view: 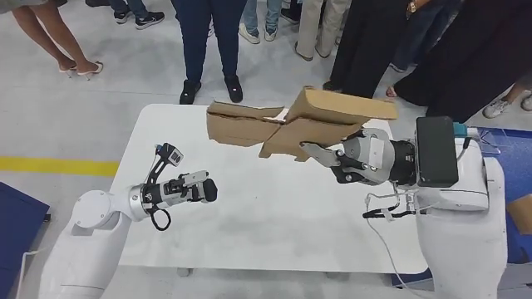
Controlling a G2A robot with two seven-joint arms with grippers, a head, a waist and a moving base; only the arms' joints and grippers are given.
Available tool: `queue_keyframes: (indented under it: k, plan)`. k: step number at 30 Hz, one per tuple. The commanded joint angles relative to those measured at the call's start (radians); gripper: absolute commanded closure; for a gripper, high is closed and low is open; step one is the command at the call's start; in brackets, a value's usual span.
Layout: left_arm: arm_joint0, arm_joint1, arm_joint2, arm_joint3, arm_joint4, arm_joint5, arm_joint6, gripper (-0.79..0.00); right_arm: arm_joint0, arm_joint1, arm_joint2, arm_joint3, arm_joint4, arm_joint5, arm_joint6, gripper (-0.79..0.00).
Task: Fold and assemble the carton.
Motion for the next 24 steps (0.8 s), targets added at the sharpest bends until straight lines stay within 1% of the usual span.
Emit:
queue_keyframes:
  k: [1, 4, 5, 6, 7, 9, 11, 13, 15, 17, 19, 20, 21, 22, 23, 24]
  plan:
    - [0.000, 0.000, 0.000, 0.000, 0.000, 0.000, 0.000, -0.785, 0.000, 0.000, 0.000, 0.000, 0.000, 0.000, 0.000, 0.000]
    - [0.000, 0.000, 0.000, 0.000, 0.000, 0.000, 0.000, -0.785, 0.000, 0.000, 0.000, 0.000, 0.000, 0.000, 0.000, 0.000]
    - [0.000, 0.000, 0.000, 0.000, 0.000, 0.000, 0.000, -0.785, 0.011, 0.004, 0.009, -0.038, -0.061, 0.000, 0.026, 0.000]
    - [0.000, 0.000, 0.000, 0.000, 0.000, 0.000, 0.000, -0.785, 0.030, 0.011, 0.012, -0.091, -0.167, 0.000, 0.075, 0.000]
    - [0.000, 0.000, 0.000, 0.000, 0.000, 0.000, 0.000, -0.785, 0.044, 0.018, 0.012, -0.122, -0.252, 0.000, 0.080, 0.000]
    - [0.000, 0.000, 0.000, 0.000, 0.000, 0.000, 0.000, -0.785, 0.053, 0.032, -0.009, -0.144, -0.384, 0.000, 0.029, 0.000]
    - [0.000, 0.000, 0.000, 0.000, 0.000, 0.000, 0.000, -0.785, 0.063, 0.053, -0.029, -0.161, -0.551, 0.000, -0.053, 0.000]
    - [0.000, 0.000, 0.000, 0.000, 0.000, 0.000, 0.000, -0.785, 0.066, 0.079, -0.059, -0.175, -0.738, 0.000, -0.185, 0.000]
    - [0.000, 0.000, 0.000, 0.000, 0.000, 0.000, 0.000, -0.785, 0.072, 0.113, -0.102, -0.194, -0.984, 0.000, -0.364, 0.000]
    - [0.000, 0.000, 0.000, 0.000, 0.000, 0.000, 0.000, -0.785, 0.078, 0.152, -0.136, -0.196, -1.261, 0.000, -0.602, 0.000]
    - [0.000, 0.000, 0.000, 0.000, 0.000, 0.000, 0.000, -0.785, 0.081, 0.186, -0.142, -0.182, -1.528, 0.000, -0.862, 0.000]
    - [0.000, 0.000, 0.000, 0.000, 0.000, 0.000, 0.000, -0.785, 0.079, 0.201, -0.142, -0.178, -1.660, 0.025, -0.984, 0.000]
    - [0.000, 0.000, 0.000, 0.000, 0.000, 0.000, 0.000, -0.785, 0.070, 0.216, -0.148, -0.167, -1.792, 0.083, -1.107, 0.000]
    - [0.000, 0.000, 0.000, 0.000, 0.000, 0.000, 0.000, -0.785, 0.054, 0.231, -0.152, -0.141, -1.913, 0.163, -1.226, 0.000]
    - [0.000, 0.000, 0.000, 0.000, 0.000, 0.000, 0.000, -0.785, 0.036, 0.244, -0.151, -0.111, -2.012, 0.251, -1.338, 0.000]
    - [0.000, 0.000, 0.000, 0.000, 0.000, 0.000, 0.000, -0.785, 0.017, 0.254, -0.140, -0.083, -2.077, 0.333, -1.431, 0.000]
